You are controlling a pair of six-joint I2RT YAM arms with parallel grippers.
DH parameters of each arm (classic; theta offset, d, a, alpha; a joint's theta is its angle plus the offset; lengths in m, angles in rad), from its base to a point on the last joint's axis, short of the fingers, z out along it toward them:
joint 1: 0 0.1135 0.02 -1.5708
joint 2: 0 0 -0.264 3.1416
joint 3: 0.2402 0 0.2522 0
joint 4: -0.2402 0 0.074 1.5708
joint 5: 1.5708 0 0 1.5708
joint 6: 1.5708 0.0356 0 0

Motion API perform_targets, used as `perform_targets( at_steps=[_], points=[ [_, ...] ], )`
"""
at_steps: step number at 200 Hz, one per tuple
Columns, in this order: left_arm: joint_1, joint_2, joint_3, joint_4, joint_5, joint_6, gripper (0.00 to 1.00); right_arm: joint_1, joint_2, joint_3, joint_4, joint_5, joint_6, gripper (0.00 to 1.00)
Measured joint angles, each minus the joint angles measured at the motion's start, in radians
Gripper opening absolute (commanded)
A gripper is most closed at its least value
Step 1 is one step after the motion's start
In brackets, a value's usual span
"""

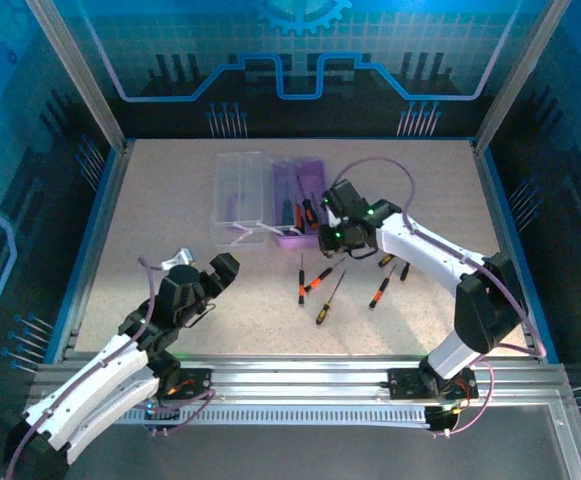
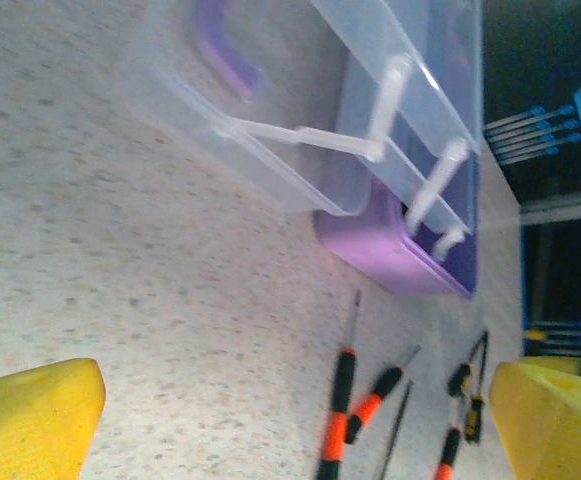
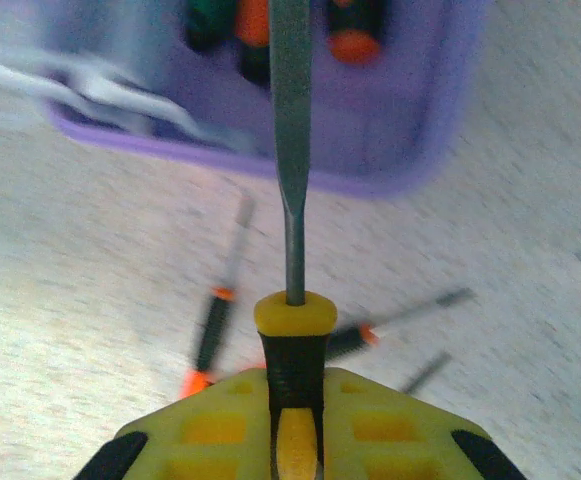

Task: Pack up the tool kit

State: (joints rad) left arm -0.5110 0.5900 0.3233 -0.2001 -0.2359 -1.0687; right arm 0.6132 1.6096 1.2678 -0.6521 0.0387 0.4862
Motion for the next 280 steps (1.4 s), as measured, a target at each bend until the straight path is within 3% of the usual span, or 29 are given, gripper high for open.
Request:
perform_targets(
  at_steps=[64, 135, 252, 280],
  points=[
    [0.000, -0.066, 0.000, -0.121, -0.055, -0.032, 0.99, 0.015, 0.233, 0.259, 0.082, -0.155, 0.082, 0.17],
    [0.000, -0.048, 0.045, -0.133, 0.013, -0.002, 0.99, -0.027, 0.498, 0.507, 0.160, -0.291, 0.210, 0.16],
    [0.000, -0.045, 0.052, -0.136, 0.039, -0.002, 0.99, -0.047, 0.624, 0.645, 0.146, -0.363, 0.255, 0.21],
    [0.000, -0.025, 0.063, -0.135, 0.048, -0.002, 0.99, -0.047, 0.626, 0.657, 0.143, -0.386, 0.253, 0.28]
  ],
)
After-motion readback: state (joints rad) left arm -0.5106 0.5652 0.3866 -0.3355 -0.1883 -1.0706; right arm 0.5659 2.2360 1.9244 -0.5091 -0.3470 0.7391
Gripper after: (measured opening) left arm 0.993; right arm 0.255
